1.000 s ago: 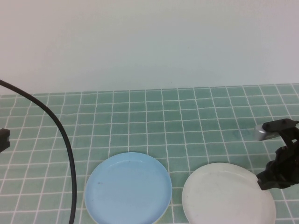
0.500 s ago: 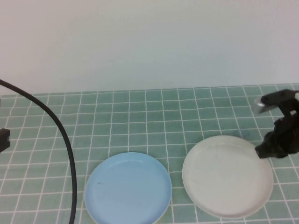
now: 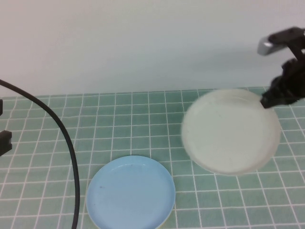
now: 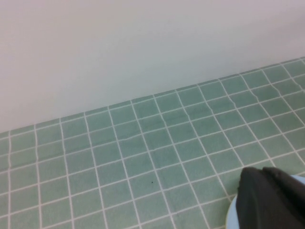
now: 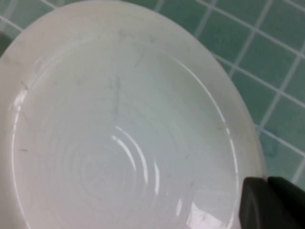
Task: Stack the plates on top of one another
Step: Place the white plate on the blue plate
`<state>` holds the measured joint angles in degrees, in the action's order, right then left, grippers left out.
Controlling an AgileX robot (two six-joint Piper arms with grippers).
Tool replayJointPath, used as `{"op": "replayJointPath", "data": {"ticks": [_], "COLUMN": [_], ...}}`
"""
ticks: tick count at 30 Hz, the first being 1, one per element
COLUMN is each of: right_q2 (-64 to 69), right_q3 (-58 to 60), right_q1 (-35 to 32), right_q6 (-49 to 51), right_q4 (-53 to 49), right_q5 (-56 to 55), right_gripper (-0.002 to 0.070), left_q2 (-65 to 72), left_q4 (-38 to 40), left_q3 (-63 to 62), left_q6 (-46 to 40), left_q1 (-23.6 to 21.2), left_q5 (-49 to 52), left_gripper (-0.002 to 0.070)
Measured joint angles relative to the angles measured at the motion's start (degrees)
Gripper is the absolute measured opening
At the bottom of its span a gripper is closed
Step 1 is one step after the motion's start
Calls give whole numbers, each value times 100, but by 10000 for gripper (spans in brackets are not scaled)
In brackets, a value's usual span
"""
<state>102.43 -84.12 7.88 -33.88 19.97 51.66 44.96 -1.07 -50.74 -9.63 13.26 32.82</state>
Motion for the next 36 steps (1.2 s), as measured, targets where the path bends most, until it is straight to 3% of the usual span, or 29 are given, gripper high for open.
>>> {"op": "replayJointPath", "data": {"ticks": [7, 15, 25, 36], "right_q2": [139, 1187, 2026, 2340], "right_q3": [-315, -421, -1201, -1303], "right_q1": [1110, 2429, 2550, 2550], "right_q6": [0, 0, 21, 32], "right_q4": [405, 415, 672, 658], "right_q5": [62, -614, -468, -179], "right_gripper": [11, 11, 11, 18], "left_q2": [98, 167, 167, 167], "left_q4": [0, 214, 301, 322], "left_q3": [9, 239, 352, 352], "left_q6": [0, 0, 0, 3], "left_q1": [0, 0, 0, 0], "left_q5": [-33, -310, -346, -354], "left_gripper": [-1, -1, -1, -1]}}
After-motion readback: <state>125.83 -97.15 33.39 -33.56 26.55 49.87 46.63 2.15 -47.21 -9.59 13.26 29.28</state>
